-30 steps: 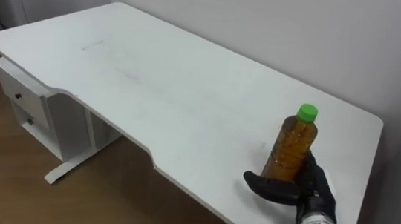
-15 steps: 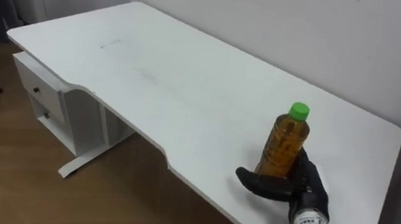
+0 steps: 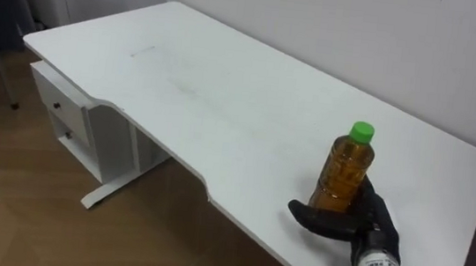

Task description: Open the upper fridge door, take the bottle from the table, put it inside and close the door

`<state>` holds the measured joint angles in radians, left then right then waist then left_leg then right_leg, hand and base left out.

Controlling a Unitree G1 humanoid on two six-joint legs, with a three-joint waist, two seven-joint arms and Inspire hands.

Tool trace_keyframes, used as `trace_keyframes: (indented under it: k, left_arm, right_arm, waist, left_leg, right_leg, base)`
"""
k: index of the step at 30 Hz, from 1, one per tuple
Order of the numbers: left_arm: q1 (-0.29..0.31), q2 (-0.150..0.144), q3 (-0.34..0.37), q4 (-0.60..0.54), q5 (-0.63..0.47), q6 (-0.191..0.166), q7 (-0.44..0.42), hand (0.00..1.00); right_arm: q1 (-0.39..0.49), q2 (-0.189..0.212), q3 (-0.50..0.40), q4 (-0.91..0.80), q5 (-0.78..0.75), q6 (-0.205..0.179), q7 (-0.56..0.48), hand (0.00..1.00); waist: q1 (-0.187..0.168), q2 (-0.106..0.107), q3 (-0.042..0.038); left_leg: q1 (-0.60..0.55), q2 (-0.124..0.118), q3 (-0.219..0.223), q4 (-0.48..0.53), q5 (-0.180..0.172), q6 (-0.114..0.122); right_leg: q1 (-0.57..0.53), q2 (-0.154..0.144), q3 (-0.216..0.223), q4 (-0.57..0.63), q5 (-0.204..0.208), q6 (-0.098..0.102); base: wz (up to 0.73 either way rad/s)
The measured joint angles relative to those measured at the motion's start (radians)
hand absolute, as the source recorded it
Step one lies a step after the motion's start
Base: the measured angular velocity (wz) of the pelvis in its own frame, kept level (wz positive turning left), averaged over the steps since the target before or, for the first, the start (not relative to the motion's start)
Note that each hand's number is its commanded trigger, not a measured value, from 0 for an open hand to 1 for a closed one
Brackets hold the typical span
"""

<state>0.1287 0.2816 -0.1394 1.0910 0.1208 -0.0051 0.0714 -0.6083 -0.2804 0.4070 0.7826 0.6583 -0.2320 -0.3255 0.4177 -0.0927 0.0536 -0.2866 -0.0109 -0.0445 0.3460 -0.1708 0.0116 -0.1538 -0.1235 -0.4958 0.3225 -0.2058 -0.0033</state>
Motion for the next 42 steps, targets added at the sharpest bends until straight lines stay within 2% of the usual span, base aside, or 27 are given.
trace_keyframes:
  k: [3, 12, 21, 29, 40, 41, 42]
  left_arm:
    - [0.002, 0.0, 0.0, -0.007, -0.001, 0.0, 0.001, 0.0]
    - [0.014, 0.0, -0.021, -0.013, -0.052, 0.007, 0.037, 0.0]
    - [0.021, 0.0, -0.022, -0.013, -0.054, 0.004, 0.055, 0.0]
    - [0.024, 0.003, -0.025, -0.012, -0.055, 0.005, 0.057, 0.0]
    - [0.041, 0.007, -0.022, -0.013, -0.087, 0.005, 0.057, 0.0]
    - [0.041, 0.008, -0.022, -0.013, -0.087, 0.004, 0.056, 0.0]
    - [0.041, 0.008, -0.023, -0.013, -0.088, 0.005, 0.056, 0.0]
  right_arm:
    - [-0.015, -0.001, -0.012, 0.039, -0.001, -0.006, -0.004, 0.0]
    - [-0.052, 0.007, -0.015, 0.104, -0.044, -0.009, -0.081, 0.0]
    - [-0.058, 0.007, -0.015, 0.116, -0.044, -0.008, -0.15, 0.0]
    - [-0.058, 0.007, 0.005, 0.122, -0.041, -0.005, -0.186, 0.0]
    - [-0.057, 0.006, 0.007, 0.123, -0.047, 0.007, -0.23, 0.0]
    - [-0.057, 0.006, 0.007, 0.122, -0.047, 0.007, -0.231, 0.11]
    - [-0.057, 0.006, 0.007, 0.122, -0.047, 0.007, -0.232, 0.87]
  waist:
    - [0.0, 0.001, -0.0005]
    - [0.011, 0.008, -0.0022]
    - [0.023, 0.0, -0.0039]
    - [0.028, -0.021, -0.0028]
    - [0.046, -0.02, -0.0014]
    - [0.047, -0.02, -0.0015]
    - [0.047, -0.02, -0.0015]
  left_leg:
    - [0.0, -0.001, -0.015, 0.0, 0.001, -0.002]
    - [0.0, -0.001, -0.017, -0.005, 0.003, -0.003]
    - [-0.009, -0.002, -0.019, -0.005, 0.005, -0.003]
    - [-0.017, -0.003, -0.031, 0.002, 0.007, -0.004]
    - [-0.029, -0.004, -0.046, 0.023, 0.007, -0.004]
    - [-0.032, -0.003, -0.049, 0.026, 0.007, -0.004]
    - [-0.033, -0.003, -0.05, 0.027, 0.007, -0.004]
  right_leg:
    - [0.006, 0.005, -0.004, -0.01, 0.003, 0.0]
    - [0.006, 0.003, -0.014, -0.009, 0.003, -0.001]
    - [0.007, 0.0, -0.026, -0.013, 0.003, 0.0]
    - [0.007, 0.001, -0.035, -0.014, 0.003, 0.0]
    - [0.011, 0.001, -0.054, -0.012, 0.002, -0.001]
    - [0.01, -0.002, -0.057, -0.012, 0.002, -0.002]
    - [0.01, -0.003, -0.058, -0.012, 0.001, -0.002]
  base:
    - [0.06]
    - [0.01]
    - [0.02]
    - [0.05]
    - [0.04]
    - [0.06]
    - [0.05]
